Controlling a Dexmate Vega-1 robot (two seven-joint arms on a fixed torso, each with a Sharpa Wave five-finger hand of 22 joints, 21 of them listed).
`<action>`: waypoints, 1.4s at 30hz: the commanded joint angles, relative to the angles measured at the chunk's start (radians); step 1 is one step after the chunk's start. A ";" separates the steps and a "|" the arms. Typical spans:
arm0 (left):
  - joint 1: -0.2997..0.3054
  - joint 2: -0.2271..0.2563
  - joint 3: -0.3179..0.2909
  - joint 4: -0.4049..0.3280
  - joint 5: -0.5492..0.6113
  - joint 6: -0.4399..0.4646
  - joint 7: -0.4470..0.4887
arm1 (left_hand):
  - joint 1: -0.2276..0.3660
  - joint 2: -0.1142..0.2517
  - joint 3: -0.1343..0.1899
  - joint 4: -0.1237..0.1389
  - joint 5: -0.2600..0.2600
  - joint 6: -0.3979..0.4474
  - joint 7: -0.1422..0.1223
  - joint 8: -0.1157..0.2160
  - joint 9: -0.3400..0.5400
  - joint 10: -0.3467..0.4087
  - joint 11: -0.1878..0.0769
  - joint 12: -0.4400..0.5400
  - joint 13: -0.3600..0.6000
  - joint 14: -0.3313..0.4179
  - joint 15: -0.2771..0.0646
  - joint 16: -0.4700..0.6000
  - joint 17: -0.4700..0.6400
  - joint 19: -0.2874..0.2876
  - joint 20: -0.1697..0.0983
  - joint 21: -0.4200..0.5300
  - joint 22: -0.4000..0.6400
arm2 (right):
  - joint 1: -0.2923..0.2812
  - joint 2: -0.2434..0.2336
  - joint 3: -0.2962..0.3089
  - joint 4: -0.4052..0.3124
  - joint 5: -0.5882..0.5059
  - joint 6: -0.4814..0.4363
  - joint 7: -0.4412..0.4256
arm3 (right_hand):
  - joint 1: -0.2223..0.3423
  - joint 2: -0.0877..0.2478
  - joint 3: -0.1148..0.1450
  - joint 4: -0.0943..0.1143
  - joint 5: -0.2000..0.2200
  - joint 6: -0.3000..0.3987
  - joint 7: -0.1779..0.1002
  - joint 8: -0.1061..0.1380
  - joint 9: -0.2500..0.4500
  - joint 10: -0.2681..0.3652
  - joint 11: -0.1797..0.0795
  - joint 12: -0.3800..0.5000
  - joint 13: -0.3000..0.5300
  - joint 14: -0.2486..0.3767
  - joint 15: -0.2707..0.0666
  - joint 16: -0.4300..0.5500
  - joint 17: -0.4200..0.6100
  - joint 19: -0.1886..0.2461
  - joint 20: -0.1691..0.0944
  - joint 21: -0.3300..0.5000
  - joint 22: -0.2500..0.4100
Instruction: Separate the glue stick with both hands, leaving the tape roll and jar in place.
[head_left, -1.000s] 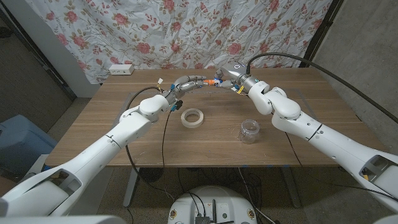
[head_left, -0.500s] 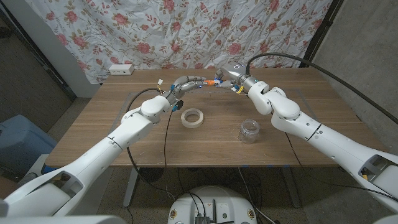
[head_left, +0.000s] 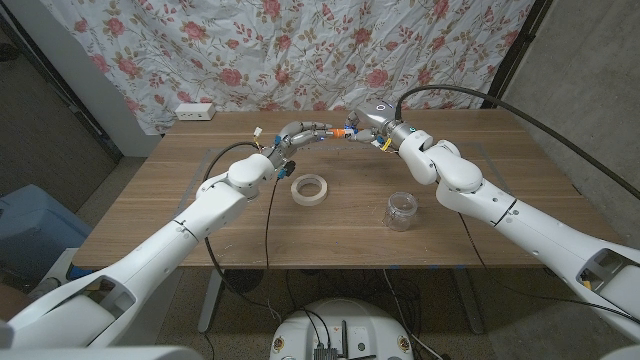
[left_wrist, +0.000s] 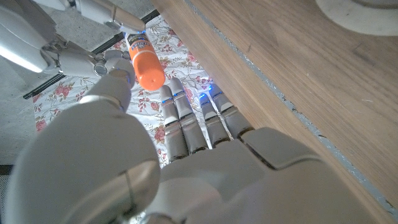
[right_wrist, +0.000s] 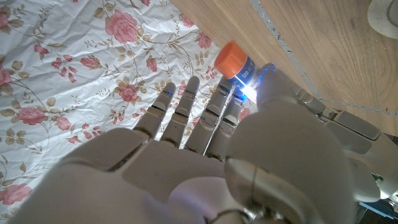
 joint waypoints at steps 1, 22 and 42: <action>-0.010 -0.004 0.007 0.007 0.002 0.008 -0.001 | 0.014 0.004 -0.006 0.004 0.006 0.036 0.008 0.008 0.002 0.031 -0.006 -0.003 0.002 0.022 -0.003 0.004 0.002 0.011 -0.001 -0.002 0.003 | -0.003 0.000 0.003 -0.004 -0.003 0.000 -0.006 | 0.010 0.009 -0.001 0.001 0.006 0.023 -0.016 0.001 0.003 0.008 -0.005 -0.001 0.003 -0.001 -0.123 0.003 0.000 0.001 -0.001 -0.002 0.003; -0.010 -0.008 0.008 0.009 -0.002 0.011 0.003 | 0.033 0.025 -0.013 0.006 0.008 0.112 0.012 0.005 0.005 0.124 -0.026 0.000 0.005 0.065 -0.002 0.006 0.001 0.022 -0.009 -0.001 0.003 | -0.004 0.001 0.004 -0.005 -0.004 0.006 -0.016 | 0.010 0.011 -0.003 0.001 0.005 0.026 -0.016 -0.003 0.004 0.009 -0.005 -0.002 0.004 0.000 -0.123 0.003 0.000 0.001 -0.001 -0.002 0.003; 0.001 -0.006 0.005 -0.012 0.009 0.015 0.028 | 0.058 0.054 -0.014 0.004 0.006 0.199 0.000 0.007 0.007 0.196 -0.051 -0.003 0.007 0.096 -0.033 0.002 0.001 0.043 -0.021 0.001 0.004 | -0.019 -0.002 0.008 -0.021 -0.012 -0.004 -0.014 | 0.010 0.013 -0.004 0.001 0.005 0.030 -0.016 -0.006 0.004 0.010 -0.005 -0.002 0.004 0.000 -0.123 0.002 -0.002 0.001 -0.001 -0.002 0.003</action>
